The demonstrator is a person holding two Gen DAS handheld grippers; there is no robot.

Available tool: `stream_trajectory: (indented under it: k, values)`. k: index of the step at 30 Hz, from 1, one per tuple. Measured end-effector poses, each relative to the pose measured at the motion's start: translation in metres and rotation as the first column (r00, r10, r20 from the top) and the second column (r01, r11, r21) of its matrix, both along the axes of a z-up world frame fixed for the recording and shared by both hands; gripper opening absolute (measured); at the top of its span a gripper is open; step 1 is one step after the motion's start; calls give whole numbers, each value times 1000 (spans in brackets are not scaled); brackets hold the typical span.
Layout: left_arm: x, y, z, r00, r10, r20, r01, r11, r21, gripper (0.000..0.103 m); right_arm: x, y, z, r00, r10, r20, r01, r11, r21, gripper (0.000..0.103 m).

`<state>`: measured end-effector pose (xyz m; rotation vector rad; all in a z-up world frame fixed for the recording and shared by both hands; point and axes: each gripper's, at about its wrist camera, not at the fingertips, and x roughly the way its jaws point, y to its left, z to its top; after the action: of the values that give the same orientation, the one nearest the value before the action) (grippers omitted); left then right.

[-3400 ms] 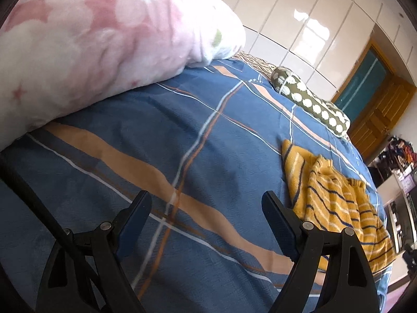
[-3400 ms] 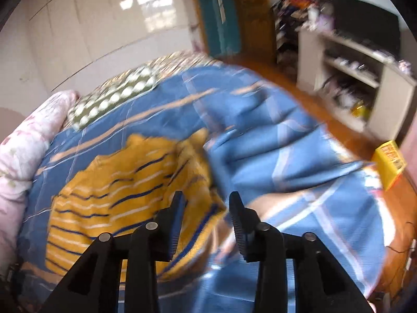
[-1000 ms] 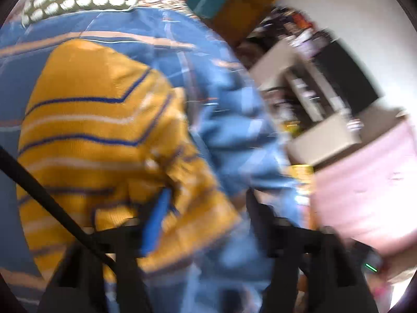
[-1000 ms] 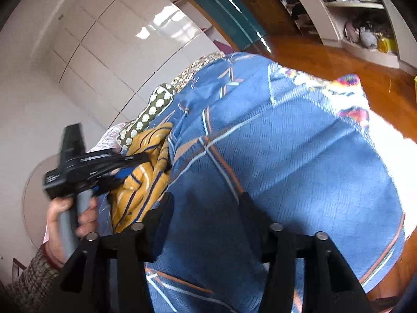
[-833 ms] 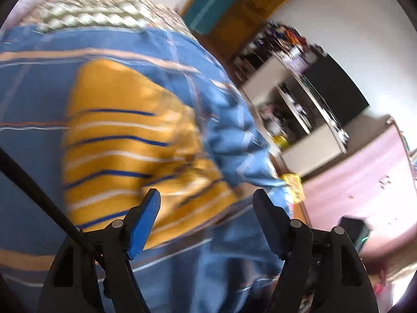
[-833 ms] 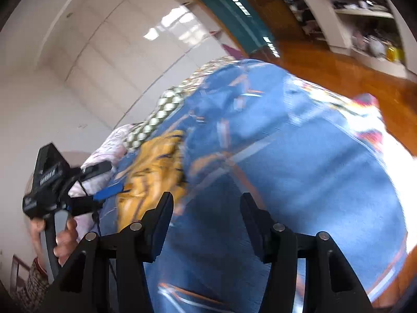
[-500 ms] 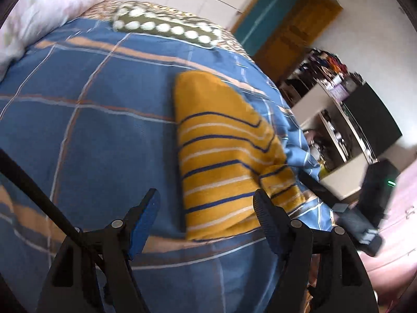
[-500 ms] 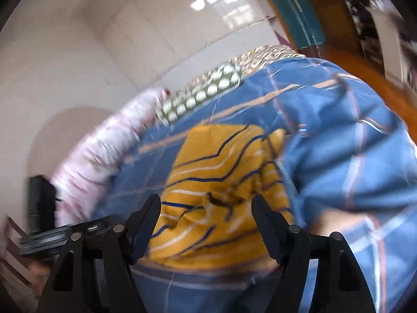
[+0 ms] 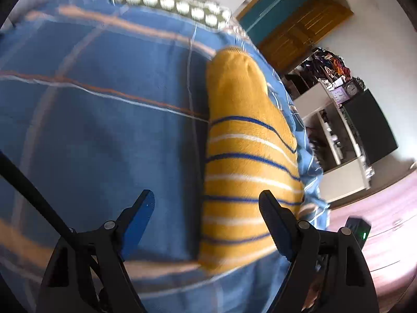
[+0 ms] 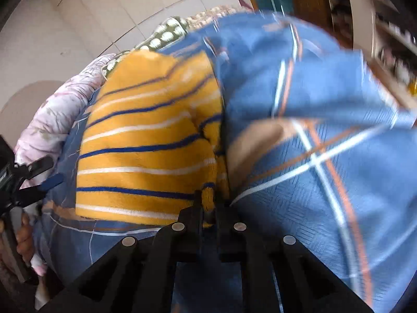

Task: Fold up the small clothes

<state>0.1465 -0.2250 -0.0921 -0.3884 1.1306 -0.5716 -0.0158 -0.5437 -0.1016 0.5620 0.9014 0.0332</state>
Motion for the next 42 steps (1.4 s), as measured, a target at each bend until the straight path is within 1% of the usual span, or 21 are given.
stream_trajectory:
  k: [2, 4, 7, 10, 11, 12, 13, 15, 20, 22, 24, 25, 27, 28, 31, 33, 34, 36, 38, 40, 42]
  values:
    - [16, -12, -6, 1000, -2, -18, 1, 998, -60, 81, 3, -1, 3, 1000, 1, 1, -1, 1000, 0, 9]
    - [25, -30, -5, 999, -39, 1, 39, 996, -75, 84, 5, 2, 2, 1000, 16, 2, -15, 999, -33, 9]
    - [36, -59, -8, 994, -107, 21, 109, 990, -89, 87, 5, 2, 1, 999, 34, 17, -33, 998, -60, 9]
    - [41, -78, -16, 994, -109, -9, 108, 992, -58, 90, 6, -3, -3, 999, 33, 28, -32, 999, -25, 9]
    - [41, -84, -18, 993, -117, -11, 117, 993, -24, 72, 4, -1, -4, 999, 32, 33, -32, 999, -16, 9]
    - [41, -85, -19, 994, -112, -11, 112, 994, 16, 46, 3, -2, -5, 999, 32, 40, -32, 999, -6, 9]
    - [41, -82, -19, 994, -109, -16, 109, 994, 8, 43, 1, -2, -4, 998, 31, 50, -31, 1000, -2, 9]
    - [39, -71, -11, 995, -99, -12, 99, 995, -24, 31, -1, 1, 1, 998, 35, 56, -34, 999, -14, 14]
    - [37, -36, 26, 997, -79, 24, 81, 995, -65, 26, -3, 29, 34, 989, 114, 95, -108, 992, -65, 14]
    - [35, -24, 36, 997, -66, 45, 68, 996, -56, 26, -2, 43, 44, 982, 151, 114, -143, 987, -76, 15]
    - [34, -14, 40, 996, -47, 79, 47, 999, 4, 26, 4, 56, 45, 976, 184, 117, -176, 982, -74, 19]
    - [32, -12, 38, 995, -42, 85, 39, 998, 41, 26, 7, 61, 42, 975, 193, 109, -185, 980, -79, 21]
    - [31, -11, 23, 998, -39, 59, 33, 994, 102, 32, 9, 66, 33, 979, 184, 86, -176, 980, -89, 33]
    - [31, -10, 14, 999, -32, 39, 27, 992, 120, 34, 7, 64, 30, 982, 167, 83, -161, 984, -75, 33]
    - [27, -2, 3, 1000, -6, 28, 3, 995, 99, 40, 2, 53, 32, 987, 117, 105, -117, 993, -10, 38]
    - [21, 5, 8, 1000, 4, 28, -6, 997, 79, 40, -6, 46, 48, 984, 83, 159, -80, 996, -25, 41]
    - [18, 8, 12, 999, 7, 41, -10, 997, 79, 41, -7, 44, 54, 982, 76, 175, -71, 997, -35, 43]
    - [0, 18, 28, 994, 8, 107, -18, 995, 96, 61, -2, 40, 70, 973, 57, 225, -47, 998, -47, 53]
    - [-21, 29, 43, 981, 26, 191, -53, 989, 137, 72, 11, 39, 77, 972, 51, 231, -41, 998, -46, 58]
    - [-36, 38, 52, 969, 40, 242, -85, 980, 178, 75, 38, 41, 73, 979, 47, 201, -40, 998, -40, 59]
    - [-56, 46, 56, 961, 39, 275, -104, 968, 226, 77, 73, 45, 55, 993, 58, 105, -55, 998, -31, 62]
